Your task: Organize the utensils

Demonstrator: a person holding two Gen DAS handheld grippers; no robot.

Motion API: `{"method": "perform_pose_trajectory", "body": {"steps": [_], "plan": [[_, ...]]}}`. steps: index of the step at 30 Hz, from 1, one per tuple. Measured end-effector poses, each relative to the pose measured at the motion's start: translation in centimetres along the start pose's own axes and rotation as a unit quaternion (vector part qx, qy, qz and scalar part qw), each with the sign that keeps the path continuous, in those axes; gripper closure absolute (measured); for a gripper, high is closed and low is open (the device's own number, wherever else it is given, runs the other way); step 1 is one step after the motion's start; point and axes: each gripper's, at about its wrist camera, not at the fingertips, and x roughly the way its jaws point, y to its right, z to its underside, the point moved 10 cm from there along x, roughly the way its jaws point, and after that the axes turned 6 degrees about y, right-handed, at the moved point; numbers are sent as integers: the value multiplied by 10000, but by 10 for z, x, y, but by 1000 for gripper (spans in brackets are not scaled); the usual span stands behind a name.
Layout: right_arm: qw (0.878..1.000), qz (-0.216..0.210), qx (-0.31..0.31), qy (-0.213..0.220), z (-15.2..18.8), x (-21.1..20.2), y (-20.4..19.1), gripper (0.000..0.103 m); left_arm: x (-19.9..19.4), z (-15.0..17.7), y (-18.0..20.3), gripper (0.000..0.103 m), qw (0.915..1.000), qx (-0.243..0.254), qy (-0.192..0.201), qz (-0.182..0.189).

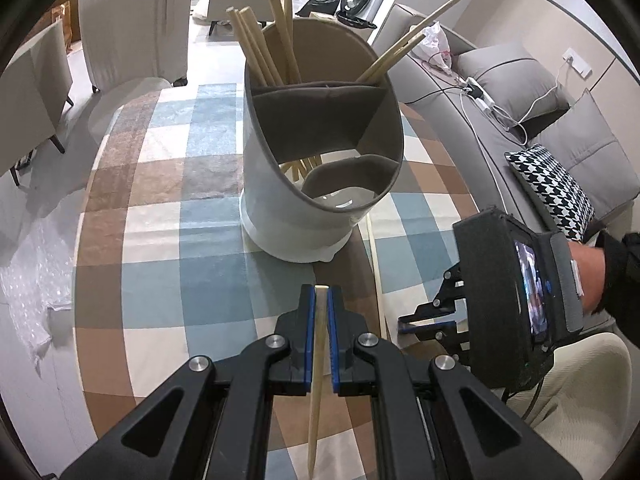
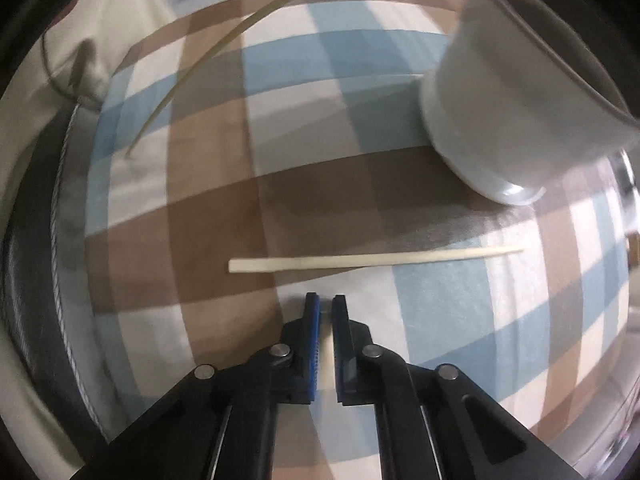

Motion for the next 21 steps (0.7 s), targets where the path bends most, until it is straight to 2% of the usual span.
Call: {"method": "perform_pose_trajectory", "body": {"steps": [3,6,9,12,14,21], "plan": [[9984,210,442,271,-1,-8,13,99,-4,-1,3,101,10000,42,70,-7],[9901,248,1162,748,-8,-26,28,98,-9,-3,5,101,9999,49,129,-3],[9704,265,1968,1374,-16,-55,40,98,-13,-5,8,101,9998,39,169,24],[9454,297,2619,1917,-18,-81,44,98,-17,-8,12,101,9997,53,242,40],[9275,356,2967,2245,-1,-99,45,98,-19,-9,14,101,9996,45,269,54],[8726,467,3841,2980,5,-126,26,98,-27,-12,21,101,9991,59,422,73]]}}
